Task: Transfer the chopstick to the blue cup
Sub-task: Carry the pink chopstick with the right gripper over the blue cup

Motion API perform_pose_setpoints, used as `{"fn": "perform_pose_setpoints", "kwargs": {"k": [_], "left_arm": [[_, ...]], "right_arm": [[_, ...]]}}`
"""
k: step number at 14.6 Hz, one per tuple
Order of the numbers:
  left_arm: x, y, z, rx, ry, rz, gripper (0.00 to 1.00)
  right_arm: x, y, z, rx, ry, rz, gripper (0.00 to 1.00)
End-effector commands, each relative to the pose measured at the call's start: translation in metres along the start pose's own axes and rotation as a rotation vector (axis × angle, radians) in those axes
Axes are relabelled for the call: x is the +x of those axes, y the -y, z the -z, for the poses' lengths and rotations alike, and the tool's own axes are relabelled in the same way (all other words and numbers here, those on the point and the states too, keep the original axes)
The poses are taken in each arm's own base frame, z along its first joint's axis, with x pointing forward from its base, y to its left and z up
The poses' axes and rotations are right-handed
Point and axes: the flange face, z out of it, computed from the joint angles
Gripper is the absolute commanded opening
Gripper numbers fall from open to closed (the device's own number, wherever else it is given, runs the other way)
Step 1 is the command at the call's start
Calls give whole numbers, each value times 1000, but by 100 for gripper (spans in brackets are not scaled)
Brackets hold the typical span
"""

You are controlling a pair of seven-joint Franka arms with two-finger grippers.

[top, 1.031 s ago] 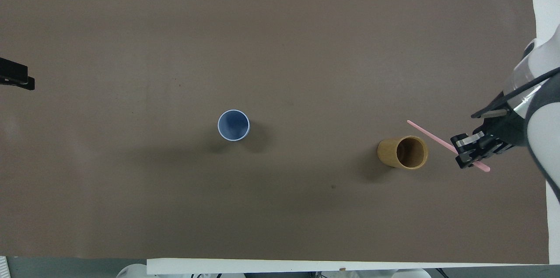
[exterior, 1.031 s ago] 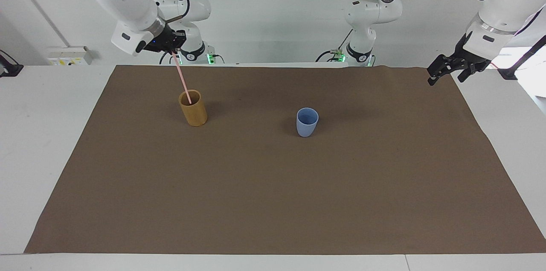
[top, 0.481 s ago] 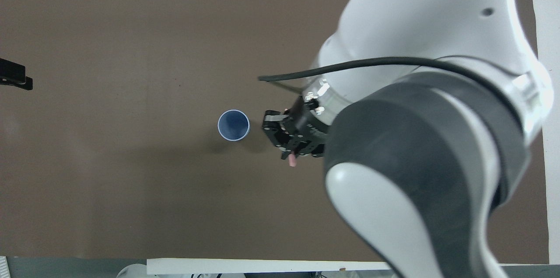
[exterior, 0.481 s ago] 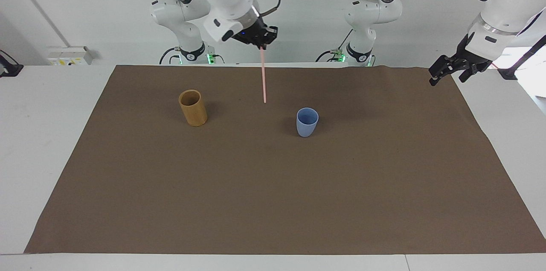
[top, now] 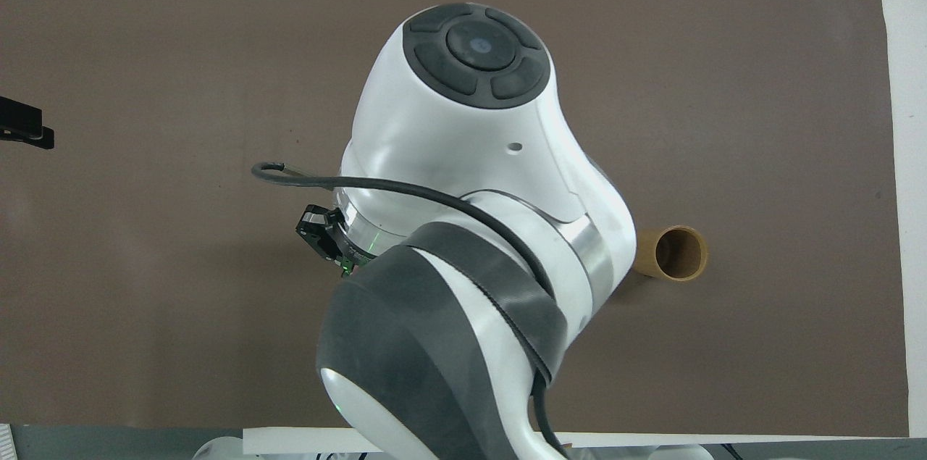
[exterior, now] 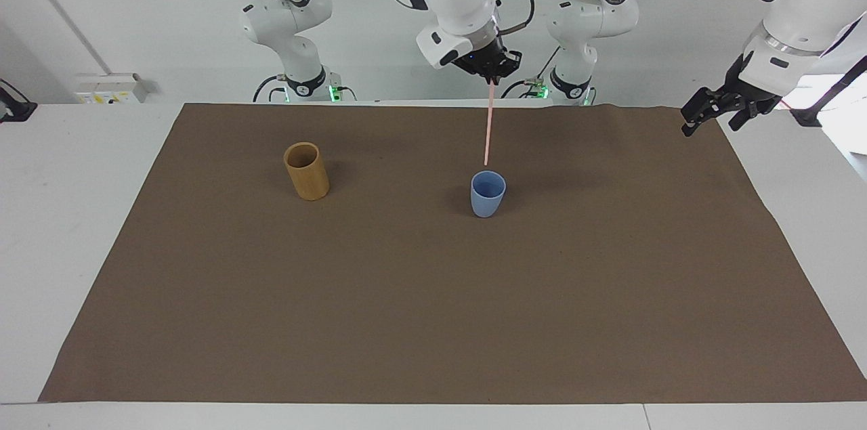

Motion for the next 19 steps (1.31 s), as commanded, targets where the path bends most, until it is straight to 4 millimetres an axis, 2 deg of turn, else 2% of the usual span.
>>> {"fn": "perform_pose_setpoints", "kwargs": {"k": [1,5,8,14,16,18,19], "left_arm": [[-2,1,2,8,8,14,100],[-2,1,2,8,8,14,100],[-2,1,2,8,8,14,100],[-2,1,2,8,8,14,100],[-2,1,2,9,9,14,100],[-2,1,2,9,9,14,100],[-2,1,2,8,8,14,100]], "right_arm": [[1,0,-15,34,38,-53,0],[13,-23,-41,71,63,-105,0],[18,-23,-55,46,64,-97,0],[29,-33,-65,38,62,-66,2],[32,-36,-63,43,58,-56,12],[36,-38,-60,48,55,-48,30],[37,-38,-58,50,53,-37,47]]}}
